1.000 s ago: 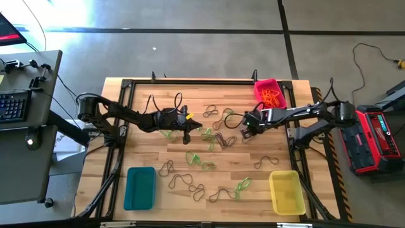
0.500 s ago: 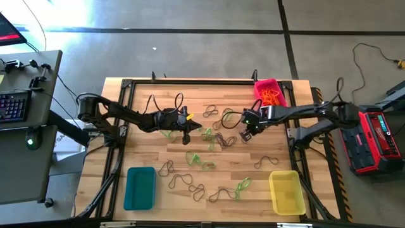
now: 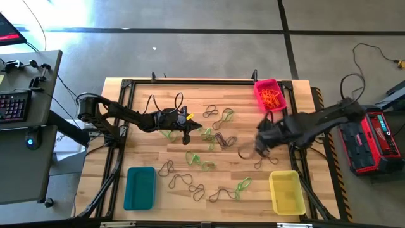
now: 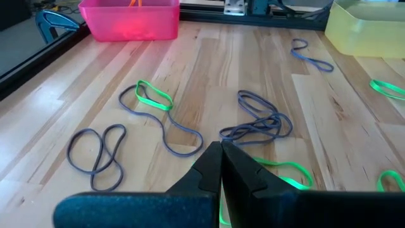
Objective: Sort rubber bands into baskets
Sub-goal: Put the purple rubber band into the yellow bin
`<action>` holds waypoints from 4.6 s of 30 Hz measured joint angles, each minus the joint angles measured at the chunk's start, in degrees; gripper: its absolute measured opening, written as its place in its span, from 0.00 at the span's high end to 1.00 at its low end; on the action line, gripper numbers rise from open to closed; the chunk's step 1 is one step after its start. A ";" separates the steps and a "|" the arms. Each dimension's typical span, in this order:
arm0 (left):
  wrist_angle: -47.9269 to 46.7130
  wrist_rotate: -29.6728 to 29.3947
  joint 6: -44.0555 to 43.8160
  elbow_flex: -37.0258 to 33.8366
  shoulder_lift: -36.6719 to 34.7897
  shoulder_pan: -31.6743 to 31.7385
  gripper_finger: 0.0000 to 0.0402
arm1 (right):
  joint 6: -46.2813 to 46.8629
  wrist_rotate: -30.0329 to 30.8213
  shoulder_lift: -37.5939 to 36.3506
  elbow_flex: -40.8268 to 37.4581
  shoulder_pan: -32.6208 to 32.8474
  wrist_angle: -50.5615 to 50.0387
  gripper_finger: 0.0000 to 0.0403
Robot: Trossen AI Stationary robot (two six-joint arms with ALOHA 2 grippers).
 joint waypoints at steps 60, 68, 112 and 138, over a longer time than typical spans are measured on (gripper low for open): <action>0.02 0.00 0.87 0.00 0.00 0.02 1.00 | 45.30 -8.52 20.83 4.10 40.14 -4.08 0.99; 0.03 0.00 0.51 0.00 0.00 0.02 1.00 | 39.56 -8.57 20.83 4.10 37.79 -5.35 0.82; 0.00 -0.22 1.90 0.00 -0.02 -0.16 1.00 | -9.28 3.07 -2.86 -24.65 9.84 23.78 1.00; -0.02 -0.22 0.44 0.02 -0.02 -0.15 1.00 | -14.27 -4.83 -1.66 -39.66 5.88 37.77 0.77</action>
